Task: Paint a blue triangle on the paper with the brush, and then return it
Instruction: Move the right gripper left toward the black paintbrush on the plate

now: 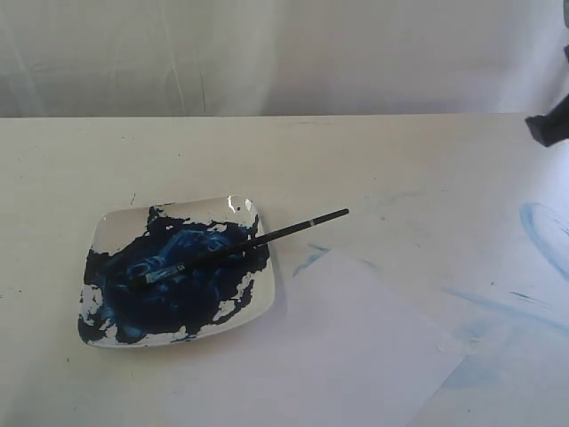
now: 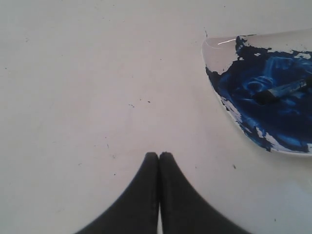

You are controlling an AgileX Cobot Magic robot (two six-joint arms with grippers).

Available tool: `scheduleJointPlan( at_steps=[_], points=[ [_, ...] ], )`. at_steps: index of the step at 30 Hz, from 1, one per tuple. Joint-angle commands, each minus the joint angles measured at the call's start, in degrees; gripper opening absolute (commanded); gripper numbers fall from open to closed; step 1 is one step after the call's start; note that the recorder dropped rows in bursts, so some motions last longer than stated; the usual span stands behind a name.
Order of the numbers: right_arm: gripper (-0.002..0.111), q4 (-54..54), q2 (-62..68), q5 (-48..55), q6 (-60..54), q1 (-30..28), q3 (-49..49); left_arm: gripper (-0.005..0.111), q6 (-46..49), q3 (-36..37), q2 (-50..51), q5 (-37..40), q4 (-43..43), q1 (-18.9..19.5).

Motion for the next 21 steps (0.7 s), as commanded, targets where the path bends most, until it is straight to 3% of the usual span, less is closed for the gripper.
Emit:
scheduleJointPlan(
  at_steps=[1, 5, 9, 10, 11, 12, 13, 15, 17, 21],
  points=[
    [0.000, 0.58, 0.10, 13.26, -6.92, -0.01, 3.13, 0.000, 0.20, 0.24, -0.25, 0.11, -0.51, -0.23],
    [0.000, 26.01, 1.04, 23.64, -10.80, -0.01, 2.94, 0.000, 0.20, 0.24, -0.25, 0.11, -0.51, -0.23],
    [0.000, 50.07, 4.81, 29.23, -31.26, -0.01, 2.21, 0.000, 0.20, 0.24, -0.25, 0.11, -0.51, -0.23],
    [0.000, 59.38, 5.73, 29.12, -37.19, -0.01, 2.19, 0.000, 0.20, 0.24, -0.25, 0.11, -0.51, -0.23],
    [0.000, 77.86, 7.13, 27.95, -47.07, -0.01, 1.68, 0.000, 0.20, 0.24, -0.25, 0.11, -0.51, -0.23],
    [0.000, 88.54, 7.75, 27.68, -53.14, 0.03, 1.55, 0.000, 0.20, 0.24, -0.25, 0.11, -0.51, -0.23],
    [0.000, 108.43, 8.91, 28.52, -66.14, 0.83, 1.09, 0.000, 0.20, 0.24, -0.25, 0.11, -0.51, -0.23],
    [0.000, 129.80, 10.46, 29.67, -81.65, 2.81, 1.09, 0.000, 0.20, 0.24, -0.25, 0.11, -0.51, -0.23],
    [0.000, 138.99, 11.89, 27.09, -82.42, 7.59, 1.09, 0.000, 0.20, 0.24, -0.25, 0.11, -0.51, -0.23],
    [0.000, 138.86, 16.02, 9.57, -66.47, 22.86, 1.09, 0.000, 0.20, 0.24, -0.25, 0.11, -0.51, -0.23]
  ],
)
